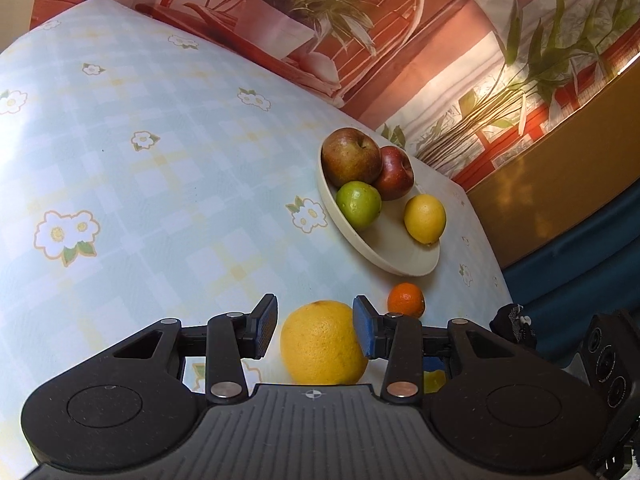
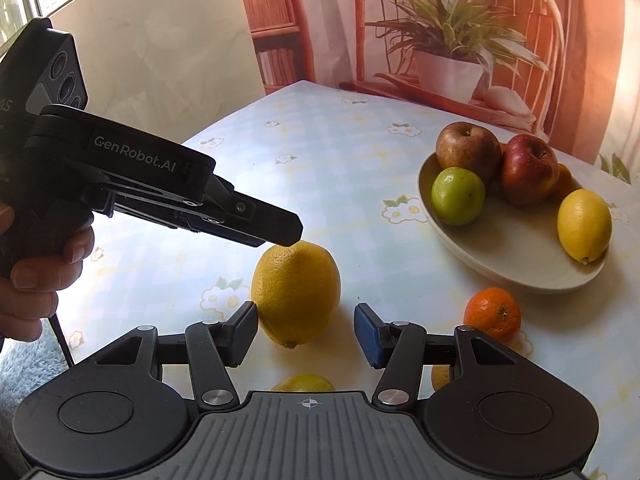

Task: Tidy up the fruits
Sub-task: 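Lift the grapefruit with the left gripper and carry it over the plate, then lower the grapefruit onto the plate and open the left gripper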

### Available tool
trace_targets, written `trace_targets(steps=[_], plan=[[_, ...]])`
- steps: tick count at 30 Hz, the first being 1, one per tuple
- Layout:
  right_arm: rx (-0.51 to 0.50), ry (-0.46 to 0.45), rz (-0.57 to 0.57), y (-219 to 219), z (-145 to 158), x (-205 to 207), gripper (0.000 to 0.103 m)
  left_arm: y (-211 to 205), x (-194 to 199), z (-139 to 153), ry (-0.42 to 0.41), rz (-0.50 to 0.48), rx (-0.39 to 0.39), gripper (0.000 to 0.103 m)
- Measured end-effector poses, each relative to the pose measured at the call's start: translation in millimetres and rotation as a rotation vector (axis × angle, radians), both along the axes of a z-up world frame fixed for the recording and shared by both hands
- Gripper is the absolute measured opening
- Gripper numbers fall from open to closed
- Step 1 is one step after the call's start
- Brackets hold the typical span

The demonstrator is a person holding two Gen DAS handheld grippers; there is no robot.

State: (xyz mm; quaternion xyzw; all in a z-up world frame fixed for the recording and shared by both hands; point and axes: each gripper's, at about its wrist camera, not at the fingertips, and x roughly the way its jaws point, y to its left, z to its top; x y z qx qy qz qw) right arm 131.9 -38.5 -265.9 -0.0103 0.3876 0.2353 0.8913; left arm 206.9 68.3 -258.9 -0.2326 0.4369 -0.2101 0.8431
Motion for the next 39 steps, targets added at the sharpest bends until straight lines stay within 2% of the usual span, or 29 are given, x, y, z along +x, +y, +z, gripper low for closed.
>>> trace_targets(steps=[6,14,25,32,39], plan=[[0.001,0.002,-0.001,-0.2,-0.7,1.0,0.050,-8.4,3.5,-8.1,0.017,-0.026,-0.034,0.044],[-0.017,0.017,0.006,7.5,-5.9,7.7,0.048,-12.3,8.7,-10.2,0.017,-0.028,-0.030,0.045],[0.016,0.030,-0.005,1.0,-7.5,16.9,0.049,-16.6,15.2,-7.1,0.019,-0.032,-0.019,0.045],[0.026,-0.023,-0.022,-16.9,5.5,18.4,0.049,-32.9,23.8,12.7,-0.027,-0.063,0.005,0.045],[0.028,-0.070,-0.065,-53.6,23.8,31.5,0.049,-72.8,49.5,42.9,-0.081,-0.130,0.048,0.045]])
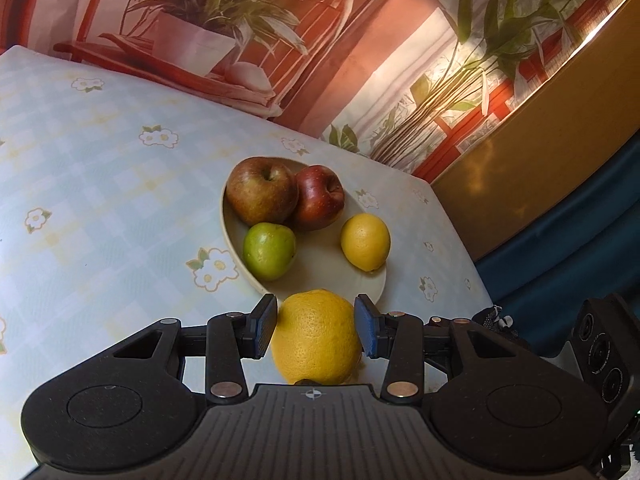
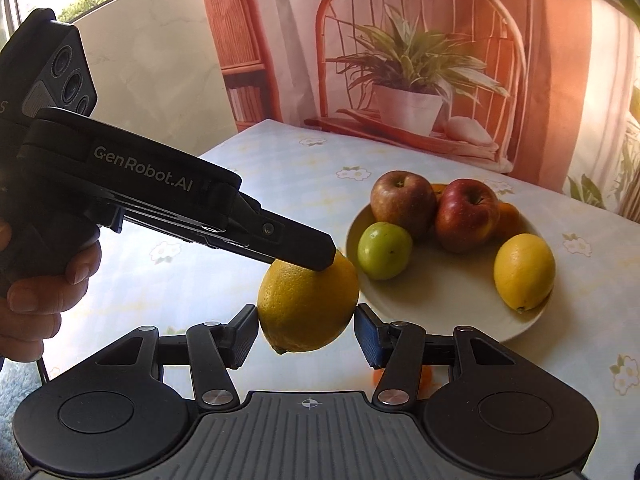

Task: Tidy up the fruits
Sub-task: 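Lower the grapefruit onto the plate and open the left gripper, then pull the left gripper back from the plate toward the second grapefruit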

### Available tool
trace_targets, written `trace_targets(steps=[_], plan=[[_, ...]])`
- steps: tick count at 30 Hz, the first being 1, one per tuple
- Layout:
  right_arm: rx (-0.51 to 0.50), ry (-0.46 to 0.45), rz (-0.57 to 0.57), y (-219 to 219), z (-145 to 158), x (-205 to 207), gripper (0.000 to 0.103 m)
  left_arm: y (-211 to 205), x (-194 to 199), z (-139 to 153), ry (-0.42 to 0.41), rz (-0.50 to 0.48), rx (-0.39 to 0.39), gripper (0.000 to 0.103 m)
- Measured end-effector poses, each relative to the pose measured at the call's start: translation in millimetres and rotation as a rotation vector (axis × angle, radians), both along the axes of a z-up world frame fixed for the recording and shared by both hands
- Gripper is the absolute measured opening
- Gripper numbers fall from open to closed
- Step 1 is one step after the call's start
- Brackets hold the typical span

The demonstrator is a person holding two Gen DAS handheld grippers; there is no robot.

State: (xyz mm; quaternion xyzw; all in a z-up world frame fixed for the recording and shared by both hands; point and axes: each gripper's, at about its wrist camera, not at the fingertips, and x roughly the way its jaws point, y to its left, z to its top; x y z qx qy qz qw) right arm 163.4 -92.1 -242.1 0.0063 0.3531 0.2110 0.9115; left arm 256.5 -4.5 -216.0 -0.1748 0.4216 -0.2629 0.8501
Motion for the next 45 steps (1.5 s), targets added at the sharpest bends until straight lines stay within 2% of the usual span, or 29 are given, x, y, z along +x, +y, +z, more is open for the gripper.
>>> trace_targets(steps=[6,13,24,33,40,45], plan=[[0.011,-0.011,-0.075,-36.3,9.6,22.6,0.049,-38.9,30.4,12.6,-0.015,-0.053,0.049,0.045],[0.003,0.011,-0.106,-64.6,-1.9,51.0,0.049,-74.5,61.8,3.3,0.002,-0.077,0.122,0.045],[-0.002,0.033,-0.132,-75.0,-24.6,74.9,0.049,-88.0,87.0,-13.0,0.050,-0.080,0.180,0.043],[-0.018,-0.008,-0.116,-76.3,-26.6,72.7,0.049,-62.3,79.2,9.1,-0.016,0.007,0.129,0.043],[-0.026,-0.019,-0.148,-75.5,-24.3,68.3,0.049,-49.1,55.8,23.3,-0.083,0.064,0.180,0.043],[0.005,-0.064,-0.188,-81.2,-15.0,53.2,0.051,-39.3,33.5,31.8,-0.128,0.111,0.221,0.043]])
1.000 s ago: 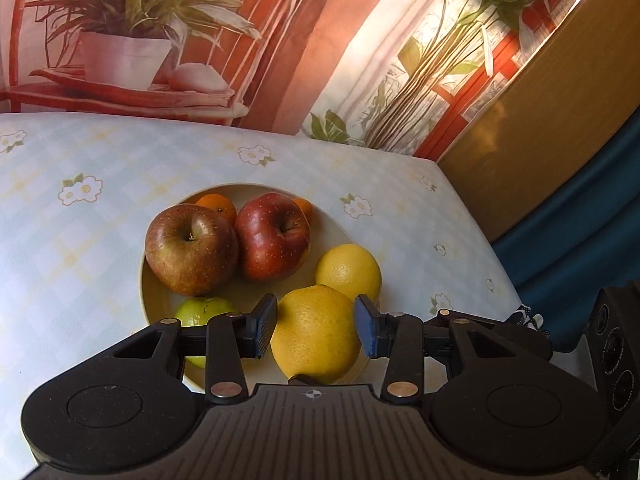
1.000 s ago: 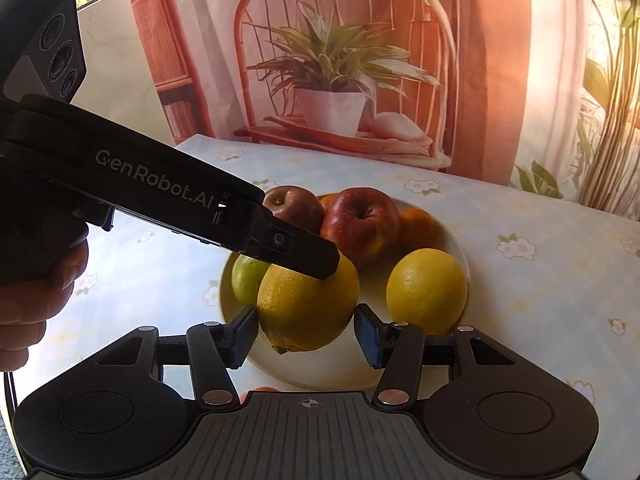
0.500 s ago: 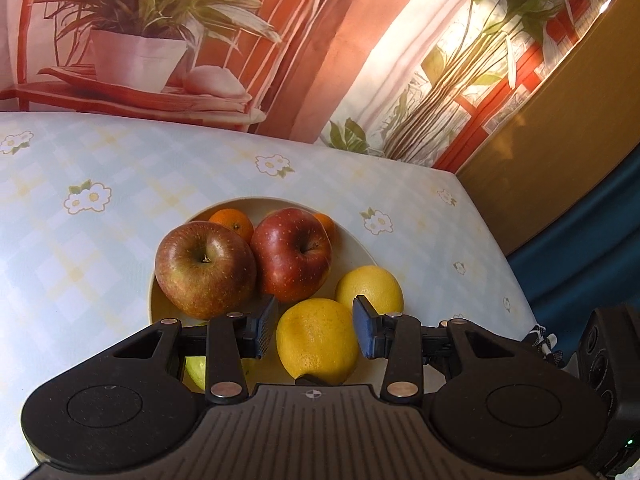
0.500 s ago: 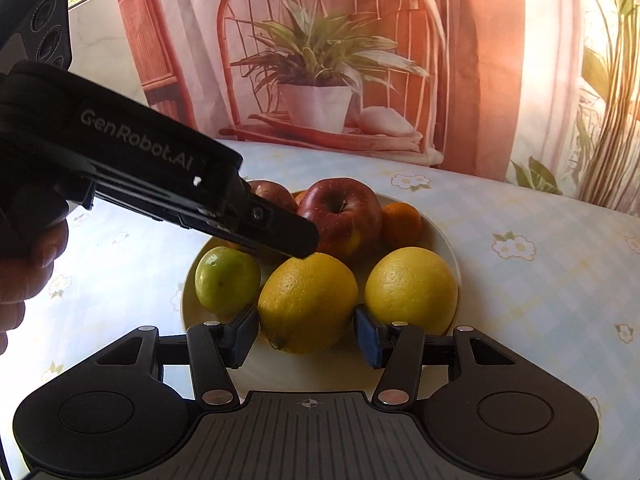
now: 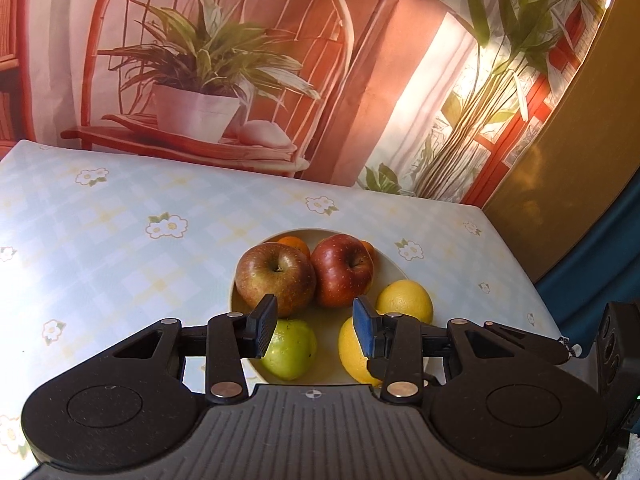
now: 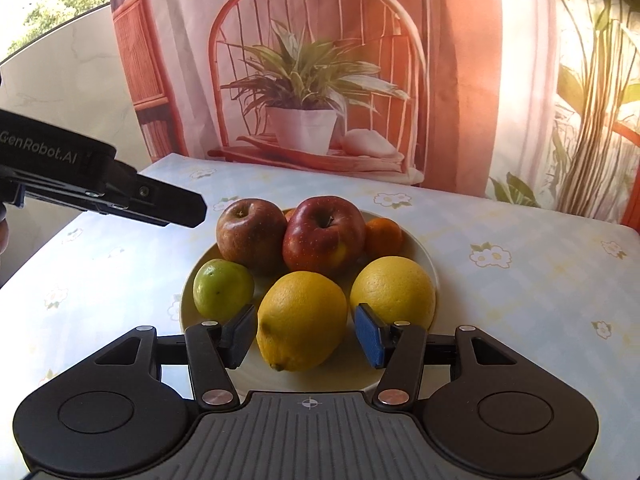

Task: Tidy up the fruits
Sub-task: 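Pull the left gripper back from the plate toward the second grapefruit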

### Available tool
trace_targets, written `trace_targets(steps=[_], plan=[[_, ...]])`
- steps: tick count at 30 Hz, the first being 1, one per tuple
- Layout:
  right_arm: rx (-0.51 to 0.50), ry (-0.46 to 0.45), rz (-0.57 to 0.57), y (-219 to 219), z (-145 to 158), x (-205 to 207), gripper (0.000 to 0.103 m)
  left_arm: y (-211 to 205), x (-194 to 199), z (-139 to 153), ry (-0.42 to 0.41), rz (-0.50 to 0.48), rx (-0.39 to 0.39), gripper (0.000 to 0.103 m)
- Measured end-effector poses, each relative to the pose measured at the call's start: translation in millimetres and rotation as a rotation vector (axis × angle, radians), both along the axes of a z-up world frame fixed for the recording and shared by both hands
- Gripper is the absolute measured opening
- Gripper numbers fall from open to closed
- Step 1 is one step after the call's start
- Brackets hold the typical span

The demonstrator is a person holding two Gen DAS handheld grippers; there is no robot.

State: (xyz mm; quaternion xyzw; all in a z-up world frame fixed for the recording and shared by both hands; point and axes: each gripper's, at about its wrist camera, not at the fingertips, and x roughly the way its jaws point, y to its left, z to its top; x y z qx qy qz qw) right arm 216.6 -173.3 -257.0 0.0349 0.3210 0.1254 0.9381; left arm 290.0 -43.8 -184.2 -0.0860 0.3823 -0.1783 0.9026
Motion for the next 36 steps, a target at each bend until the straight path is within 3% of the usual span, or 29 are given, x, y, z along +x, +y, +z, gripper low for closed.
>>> trace_targets(steps=[7,15,24,36], plan=[[0.052,-0.065,-0.051,-6.3,1.4,-43.5,0.051,14.9,-38.7,6.3,-0.052,0.050,0.015,0.044],[0.133,-0.151,-0.109,-12.6,-15.1,-104.0,0.051,24.0,-84.7,-0.2,-0.096,0.071,0.089,0.044],[0.174,-0.187,-0.134,-13.0,-25.0,-149.4,0.051,35.7,-120.0,-10.1,-0.113,0.095,0.094,0.045],[0.119,-0.173,0.009,17.0,-27.2,-167.1,0.051,43.6,-144.1,-25.6,-0.097,0.134,0.059,0.045]])
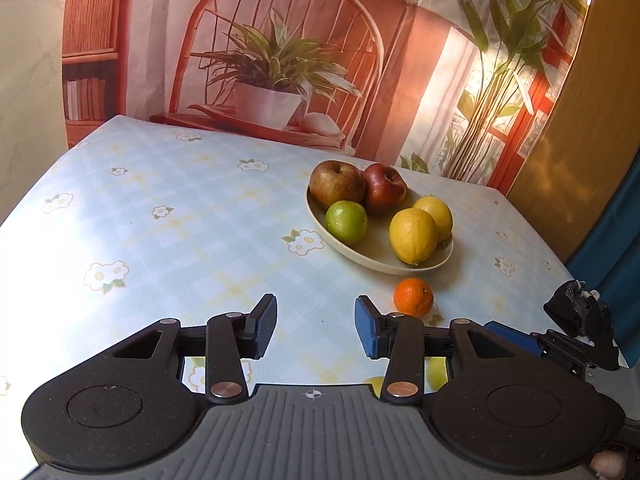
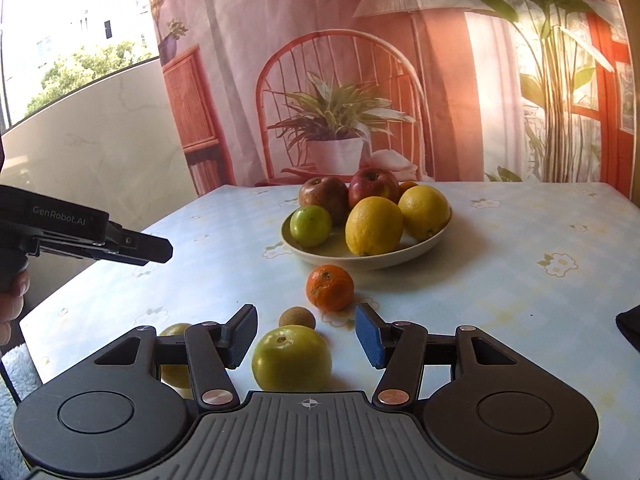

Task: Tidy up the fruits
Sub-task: 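Pull the left gripper back from the plate toward the second grapefruit, then position the left gripper around the second grapefruit while the right gripper closes on the green apple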

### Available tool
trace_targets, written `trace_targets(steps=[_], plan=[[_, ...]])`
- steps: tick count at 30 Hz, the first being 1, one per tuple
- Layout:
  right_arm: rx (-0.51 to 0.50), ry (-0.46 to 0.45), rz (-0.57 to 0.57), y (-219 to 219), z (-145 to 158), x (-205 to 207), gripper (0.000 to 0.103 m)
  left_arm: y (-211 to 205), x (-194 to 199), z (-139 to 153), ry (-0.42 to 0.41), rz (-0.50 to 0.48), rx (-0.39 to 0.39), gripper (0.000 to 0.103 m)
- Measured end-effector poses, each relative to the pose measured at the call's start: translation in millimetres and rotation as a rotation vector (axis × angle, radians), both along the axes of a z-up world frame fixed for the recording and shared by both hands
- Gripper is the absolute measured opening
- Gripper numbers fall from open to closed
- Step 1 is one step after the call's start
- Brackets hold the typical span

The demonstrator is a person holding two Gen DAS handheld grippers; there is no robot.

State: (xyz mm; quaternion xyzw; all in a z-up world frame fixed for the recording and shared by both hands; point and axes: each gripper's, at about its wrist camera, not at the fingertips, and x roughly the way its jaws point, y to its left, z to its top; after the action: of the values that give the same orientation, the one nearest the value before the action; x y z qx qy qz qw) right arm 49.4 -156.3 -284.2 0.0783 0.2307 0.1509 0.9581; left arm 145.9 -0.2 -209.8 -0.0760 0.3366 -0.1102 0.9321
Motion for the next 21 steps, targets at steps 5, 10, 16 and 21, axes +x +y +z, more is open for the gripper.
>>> trace_targets(steps=[5,10,16,21], plan=[[-0.059,0.014,0.064,12.3,-3.4,-0.9,0.051,-1.1,-2.5,-4.5,0.007,0.001,-0.009,0.045],[-0.060,0.035,0.067,10.7,-7.6,0.1,0.050,-3.7,-4.7,-12.0,0.028,-0.010,-0.006,0.045],[-0.041,0.051,0.068,6.7,-9.8,1.9,0.049,-6.7,-6.8,-18.8,0.046,-0.023,0.010,0.045],[-0.075,0.056,0.088,13.1,-10.0,1.5,0.047,-10.2,-9.9,-20.0,0.043,-0.037,0.021,0.045]])
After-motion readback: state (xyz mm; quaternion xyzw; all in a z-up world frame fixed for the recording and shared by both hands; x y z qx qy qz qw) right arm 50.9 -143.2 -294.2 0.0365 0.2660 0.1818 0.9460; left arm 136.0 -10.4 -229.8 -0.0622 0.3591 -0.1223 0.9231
